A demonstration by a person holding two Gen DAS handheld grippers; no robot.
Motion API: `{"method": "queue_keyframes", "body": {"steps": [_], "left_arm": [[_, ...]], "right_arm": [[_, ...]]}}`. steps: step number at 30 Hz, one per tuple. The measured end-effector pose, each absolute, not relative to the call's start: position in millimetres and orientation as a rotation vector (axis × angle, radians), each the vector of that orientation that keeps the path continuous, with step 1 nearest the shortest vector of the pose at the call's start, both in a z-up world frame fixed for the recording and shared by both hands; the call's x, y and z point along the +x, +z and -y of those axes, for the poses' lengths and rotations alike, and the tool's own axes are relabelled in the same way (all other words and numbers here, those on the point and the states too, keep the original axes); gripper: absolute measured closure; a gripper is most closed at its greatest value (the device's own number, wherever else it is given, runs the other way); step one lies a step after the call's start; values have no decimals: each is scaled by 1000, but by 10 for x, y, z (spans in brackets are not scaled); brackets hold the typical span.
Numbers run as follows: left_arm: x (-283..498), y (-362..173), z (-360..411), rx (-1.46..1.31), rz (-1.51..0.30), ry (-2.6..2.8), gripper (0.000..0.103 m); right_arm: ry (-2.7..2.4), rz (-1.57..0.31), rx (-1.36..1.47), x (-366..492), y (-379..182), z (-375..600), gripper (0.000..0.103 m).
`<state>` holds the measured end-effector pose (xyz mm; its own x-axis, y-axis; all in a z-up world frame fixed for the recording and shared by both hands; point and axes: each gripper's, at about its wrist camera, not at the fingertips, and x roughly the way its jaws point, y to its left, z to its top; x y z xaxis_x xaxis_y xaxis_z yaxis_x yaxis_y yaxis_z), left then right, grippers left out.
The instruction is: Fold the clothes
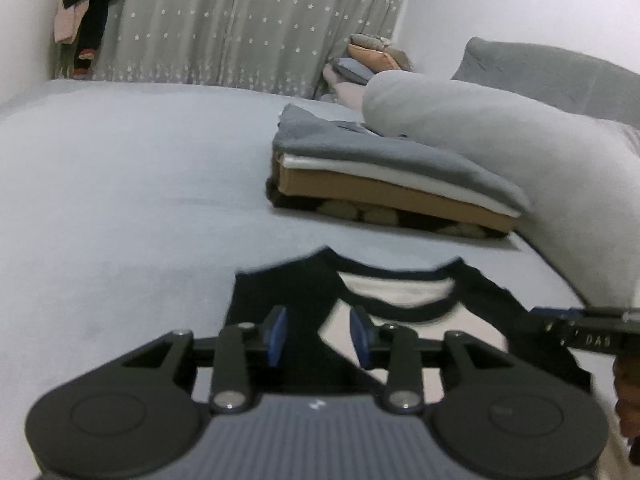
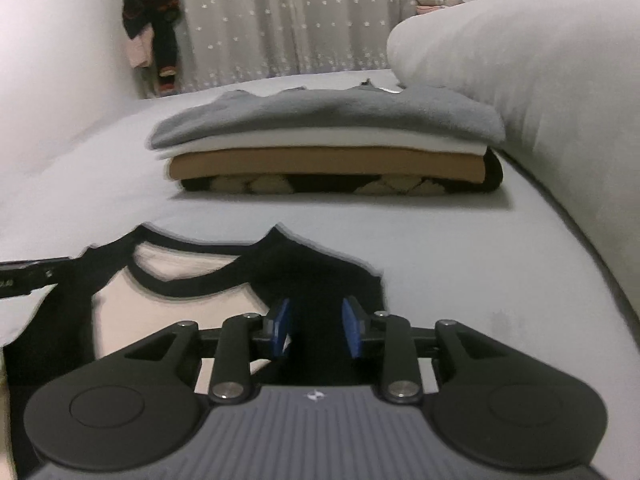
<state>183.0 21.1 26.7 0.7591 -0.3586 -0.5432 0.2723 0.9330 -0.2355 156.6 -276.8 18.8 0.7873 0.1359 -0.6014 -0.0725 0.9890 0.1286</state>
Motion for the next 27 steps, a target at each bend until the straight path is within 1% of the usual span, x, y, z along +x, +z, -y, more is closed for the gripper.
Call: {"method": "queue_keyframes", "body": {"steps": [7,9,10,11,13,16,20,23,27], "left_arm": [[1393,23,-356,-107,-682,-302,67],[1314,-50,-461,-110,-676,-285,71],[1270,-6,-473,-124,-674,-281,72],[1227,39,-485,-138,-673,-276,72],[1139,128,-509,-167,-670,-268,66],[939,238,-440,-188,-646,-305,63],[625,213,-191,-155,-648,-383,63],[408,87,-44,-110,-679,-408,63],[125,-101,-98,-83,-695,-379,62]], "right_arm": [[128,-683,47,969,99,2505,68],[61,-679,23,859,29,2592,68],[29,-682,46,823,2,2700,68],[10,-687,94,774,-14,2825,71],[1,-684,123,670,50,2888,70],[7,-660,107,487,193,2788,66],[93,-627,111,200,304,2459,65],[141,-646,80,27,225,2202,65],[128,-690,56,-212,35,2093,65]]}}
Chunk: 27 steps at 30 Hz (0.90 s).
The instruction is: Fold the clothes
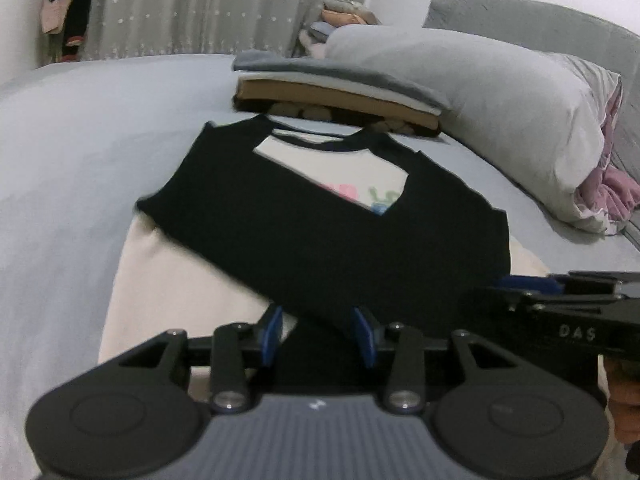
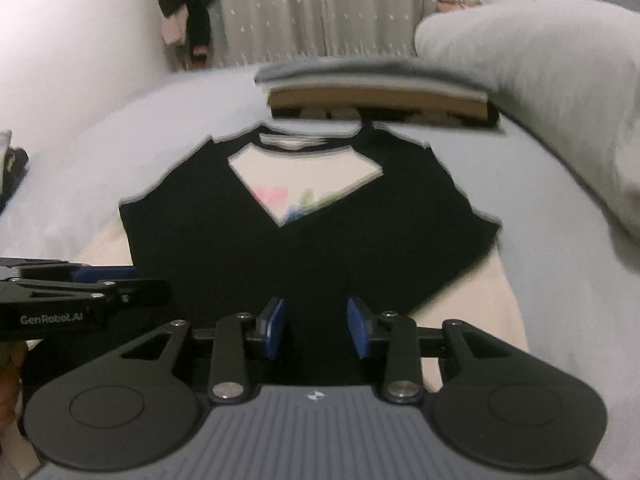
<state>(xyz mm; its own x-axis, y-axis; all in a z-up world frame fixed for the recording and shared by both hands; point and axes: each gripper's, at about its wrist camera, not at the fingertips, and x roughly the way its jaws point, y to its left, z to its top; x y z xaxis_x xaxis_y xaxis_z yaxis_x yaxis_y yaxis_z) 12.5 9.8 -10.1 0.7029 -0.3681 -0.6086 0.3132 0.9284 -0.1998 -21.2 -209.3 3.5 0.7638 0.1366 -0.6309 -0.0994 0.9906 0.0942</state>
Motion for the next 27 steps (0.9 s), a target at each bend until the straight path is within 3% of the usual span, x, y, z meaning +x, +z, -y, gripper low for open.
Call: {"method": "queue_keyframes", "body": {"steps": [13,15,27], "left_arm": [[-818,-86,-795,-179,-693,-288,59],[-936,-88,-873,-195,-715,-283,53],[-1197,-35,-1355,-438,-854,-315,44]], "right_arm": [[34,-732,106,-1047,-23,2522,65],[26,-735,122,-1183,-25,2571,65],[-35,-759,339,-1835,134,3133,58]]}}
